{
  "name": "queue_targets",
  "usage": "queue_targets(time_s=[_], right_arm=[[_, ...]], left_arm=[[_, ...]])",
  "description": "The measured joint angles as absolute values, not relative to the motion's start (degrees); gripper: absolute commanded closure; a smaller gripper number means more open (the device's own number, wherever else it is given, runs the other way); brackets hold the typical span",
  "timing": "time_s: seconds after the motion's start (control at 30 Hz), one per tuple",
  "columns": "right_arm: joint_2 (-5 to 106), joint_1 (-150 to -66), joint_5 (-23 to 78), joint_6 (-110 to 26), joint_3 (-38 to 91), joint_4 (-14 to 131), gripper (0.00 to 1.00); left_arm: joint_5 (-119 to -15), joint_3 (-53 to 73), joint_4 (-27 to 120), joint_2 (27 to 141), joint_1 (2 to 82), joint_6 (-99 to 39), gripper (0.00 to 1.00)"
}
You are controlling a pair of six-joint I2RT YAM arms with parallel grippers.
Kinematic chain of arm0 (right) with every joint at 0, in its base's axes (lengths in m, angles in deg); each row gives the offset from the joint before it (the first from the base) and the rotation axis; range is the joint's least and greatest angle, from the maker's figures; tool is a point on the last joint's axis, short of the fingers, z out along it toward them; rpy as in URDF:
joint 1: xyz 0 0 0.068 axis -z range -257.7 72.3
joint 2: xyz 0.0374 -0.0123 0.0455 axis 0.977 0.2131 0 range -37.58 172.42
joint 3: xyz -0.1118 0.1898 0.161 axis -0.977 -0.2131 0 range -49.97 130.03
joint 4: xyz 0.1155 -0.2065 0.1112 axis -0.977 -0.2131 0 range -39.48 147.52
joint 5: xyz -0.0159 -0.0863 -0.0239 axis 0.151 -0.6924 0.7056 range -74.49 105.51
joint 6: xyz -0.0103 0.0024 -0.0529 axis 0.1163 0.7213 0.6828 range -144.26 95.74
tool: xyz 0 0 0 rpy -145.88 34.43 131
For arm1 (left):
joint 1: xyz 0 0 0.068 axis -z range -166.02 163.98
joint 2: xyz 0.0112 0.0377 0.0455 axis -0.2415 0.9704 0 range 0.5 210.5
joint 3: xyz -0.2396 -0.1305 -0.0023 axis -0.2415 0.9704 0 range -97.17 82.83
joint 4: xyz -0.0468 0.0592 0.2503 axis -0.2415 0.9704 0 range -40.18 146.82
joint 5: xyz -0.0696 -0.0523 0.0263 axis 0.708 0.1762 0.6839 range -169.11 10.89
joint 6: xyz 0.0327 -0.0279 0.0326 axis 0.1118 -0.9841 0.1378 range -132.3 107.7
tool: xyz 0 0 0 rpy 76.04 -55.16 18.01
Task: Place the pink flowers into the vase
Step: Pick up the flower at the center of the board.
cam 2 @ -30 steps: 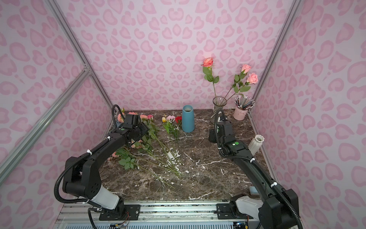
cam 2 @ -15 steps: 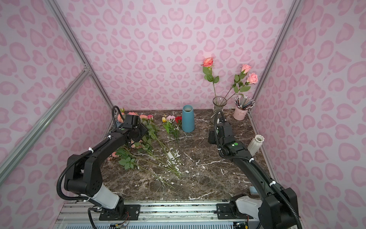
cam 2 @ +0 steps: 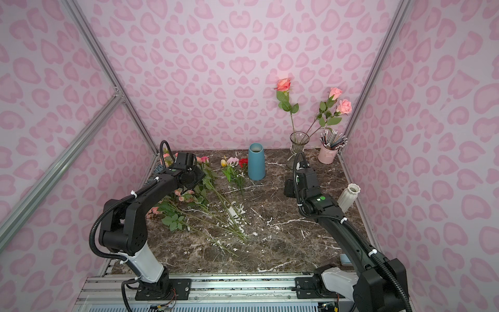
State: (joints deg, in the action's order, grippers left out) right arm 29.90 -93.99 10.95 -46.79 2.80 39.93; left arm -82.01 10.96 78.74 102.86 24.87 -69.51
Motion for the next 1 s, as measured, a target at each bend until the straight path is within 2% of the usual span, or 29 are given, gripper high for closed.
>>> queue_targets(time_s=[0.47,0.93,1.0], right_arm=[[29.9,-91.9,13.3,-46.9,2.8,39.9,0.40],[29.9,-91.5,13.7,-47.0,2.8,39.9,0.40],[29.9,-91.5,13.7,-47.0,2.8,39.9,0.40]], left_arm=[[-85.5,7.9,80.4,106.8,25.8,-70.8,0.62],[-86.8,5.1,80.4,111.3,24.5,-70.8,0.63],[-87.0,4.7,80.4,112.1,24.3,-70.8,0.68]])
